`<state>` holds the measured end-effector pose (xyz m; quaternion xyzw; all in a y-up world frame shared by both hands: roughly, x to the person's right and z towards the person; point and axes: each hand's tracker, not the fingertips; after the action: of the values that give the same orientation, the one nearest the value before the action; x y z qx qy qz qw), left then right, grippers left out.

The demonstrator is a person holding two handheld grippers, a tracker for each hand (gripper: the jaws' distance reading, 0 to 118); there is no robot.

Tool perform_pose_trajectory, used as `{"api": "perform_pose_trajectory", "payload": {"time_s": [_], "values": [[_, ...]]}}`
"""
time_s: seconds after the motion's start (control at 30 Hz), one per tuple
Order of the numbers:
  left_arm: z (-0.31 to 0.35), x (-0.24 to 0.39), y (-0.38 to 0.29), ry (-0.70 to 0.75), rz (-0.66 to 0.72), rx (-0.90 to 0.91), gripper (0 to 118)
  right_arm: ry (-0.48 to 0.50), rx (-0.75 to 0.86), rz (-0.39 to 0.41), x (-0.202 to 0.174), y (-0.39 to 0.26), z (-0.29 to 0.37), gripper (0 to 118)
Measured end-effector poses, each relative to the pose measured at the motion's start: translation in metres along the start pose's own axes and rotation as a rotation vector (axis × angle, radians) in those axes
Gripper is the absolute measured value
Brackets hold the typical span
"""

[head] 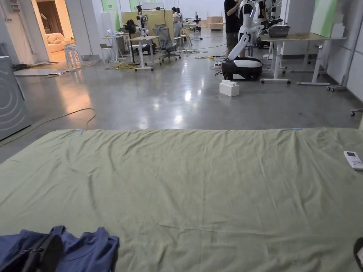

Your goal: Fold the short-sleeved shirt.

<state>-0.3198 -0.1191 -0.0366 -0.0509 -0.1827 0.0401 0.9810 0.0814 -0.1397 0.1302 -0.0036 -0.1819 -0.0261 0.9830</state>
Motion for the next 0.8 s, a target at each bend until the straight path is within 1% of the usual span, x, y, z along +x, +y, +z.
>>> {"api": "perform_pose_trajectory", "payload": {"time_s": [0.07,0.1,0.2,0.27,0.3,0.33,0.47,0.57,0.63,0.8], "values": [[-0.006,-0.023,0.002,0.018,-0.01,-0.035,11,0.006,-0.012,-0.006,0.001,-0.004,-0.001,0],[-0.008,-0.032,0.001,0.03,-0.012,-0.044,20,0.01,-0.021,-0.008,0.001,-0.006,-0.002,0],[-0.029,-0.069,-0.002,0.118,-0.012,-0.128,31,0.01,-0.056,-0.023,0.001,-0.014,-0.009,0],[-0.055,-0.098,-0.016,0.155,0.015,-0.239,59,0.02,-0.095,-0.049,0.0,-0.021,-0.015,0],[-0.069,-0.112,-0.025,0.15,0.038,-0.289,77,0.017,-0.134,-0.072,-0.001,-0.026,-0.019,0],[-0.083,-0.123,-0.037,0.153,0.05,-0.342,85,0.017,-0.124,-0.053,-0.003,-0.027,-0.023,0],[-0.144,-0.153,-0.092,0.203,0.01,-0.473,86,0.022,-0.204,-0.058,-0.005,-0.042,-0.038,0],[-0.196,-0.169,-0.134,0.139,-0.002,-0.592,90,0.01,-0.263,-0.063,-0.007,-0.052,-0.049,0],[-0.222,-0.178,-0.159,0.142,0.006,-0.64,90,0.005,-0.291,-0.059,-0.008,-0.057,-0.055,0],[-0.263,-0.202,-0.202,0.183,0.025,-0.72,90,-0.036,-0.356,0.015,-0.008,-0.065,-0.064,0]]}}
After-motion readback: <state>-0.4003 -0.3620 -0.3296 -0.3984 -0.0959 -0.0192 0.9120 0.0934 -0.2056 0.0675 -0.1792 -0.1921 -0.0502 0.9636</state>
